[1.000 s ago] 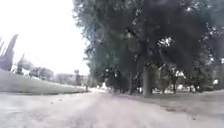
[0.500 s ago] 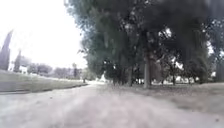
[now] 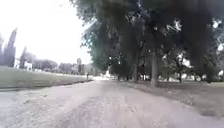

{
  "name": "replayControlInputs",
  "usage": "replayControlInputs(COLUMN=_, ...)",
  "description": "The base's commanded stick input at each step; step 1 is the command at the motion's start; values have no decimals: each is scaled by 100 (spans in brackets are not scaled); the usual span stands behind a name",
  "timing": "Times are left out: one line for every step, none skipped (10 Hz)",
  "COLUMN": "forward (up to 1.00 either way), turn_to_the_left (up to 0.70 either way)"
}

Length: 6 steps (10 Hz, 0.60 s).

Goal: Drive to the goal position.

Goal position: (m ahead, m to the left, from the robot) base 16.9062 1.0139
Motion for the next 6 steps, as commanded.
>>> replayControlInputs(forward=100, turn_to_the_left=0)
replayControlInputs(forward=100, turn_to_the_left=0)
replayControlInputs(forward=100, turn_to_the_left=0)
replayControlInputs(forward=100, turn_to_the_left=0)
replayControlInputs(forward=100, turn_to_the_left=0)
replayControlInputs(forward=100, turn_to_the_left=0)
